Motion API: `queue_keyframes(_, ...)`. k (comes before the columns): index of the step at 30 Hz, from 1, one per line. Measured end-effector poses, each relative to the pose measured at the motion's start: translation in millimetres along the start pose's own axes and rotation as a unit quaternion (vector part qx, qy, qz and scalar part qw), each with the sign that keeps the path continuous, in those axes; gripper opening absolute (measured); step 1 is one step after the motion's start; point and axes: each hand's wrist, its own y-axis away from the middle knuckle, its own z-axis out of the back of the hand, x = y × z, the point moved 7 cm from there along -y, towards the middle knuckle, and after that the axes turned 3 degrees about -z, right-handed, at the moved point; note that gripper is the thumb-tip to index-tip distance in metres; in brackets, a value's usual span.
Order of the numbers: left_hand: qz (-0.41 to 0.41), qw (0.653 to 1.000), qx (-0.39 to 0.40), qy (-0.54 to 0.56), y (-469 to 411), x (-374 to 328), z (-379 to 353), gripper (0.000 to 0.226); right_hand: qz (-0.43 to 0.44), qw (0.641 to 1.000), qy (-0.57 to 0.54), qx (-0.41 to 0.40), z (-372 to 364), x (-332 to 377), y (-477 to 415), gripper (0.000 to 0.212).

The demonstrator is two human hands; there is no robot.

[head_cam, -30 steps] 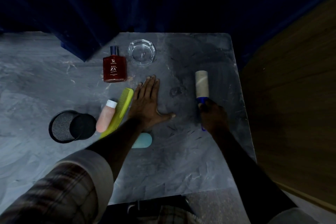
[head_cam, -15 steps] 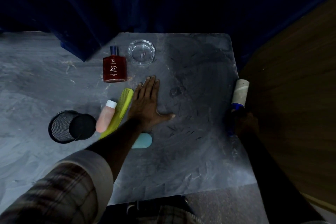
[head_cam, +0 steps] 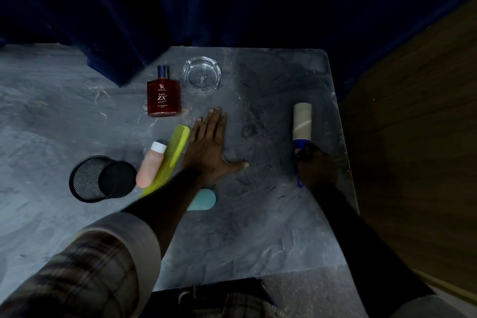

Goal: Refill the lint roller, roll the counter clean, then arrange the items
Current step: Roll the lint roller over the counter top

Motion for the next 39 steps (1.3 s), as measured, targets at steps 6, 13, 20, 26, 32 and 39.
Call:
queue_keyframes(6, 0.004, 1.000, -0.005, 0.006, -1.6, 2.3, -2.1, 0.146, 0.081, 0.996, 0.029, 0.007, -23.4, 51.2, 17.7, 0.035)
queue_keyframes(13, 0.004, 1.000, 0.004, 0.005, -3.1, 4.8, -4.2, 0.145, 0.134, 0.989, 0.048, 0.033, -44.3, 83.8, 38.8, 0.032)
queue_keyframes(20, -0.005, 0.998, 0.052, 0.018, -2.7, 7.2, -0.7, 0.141, 0.140, 0.989, 0.056, 0.002, -41.8, 86.8, 41.7, 0.035)
queue_keyframes(26, 0.005, 0.991, 0.132, 0.037, -10.4, 5.2, 10.5, 0.135, 0.129, 0.991, 0.014, -0.010, -38.8, 87.6, 44.4, 0.033)
queue_keyframes(32, 0.046, 0.983, 0.139, 0.113, -21.6, 0.7, 21.2, 0.115, 0.120, 0.993, -0.001, -0.006, -37.4, 86.7, 44.8, 0.043)
queue_keyframes(39, 0.034, 0.968, 0.031, 0.246, 12.1, -20.6, 61.6, 0.083, 0.086, 0.996, 0.006, -0.004, -22.0, 74.9, 46.2, 0.066)
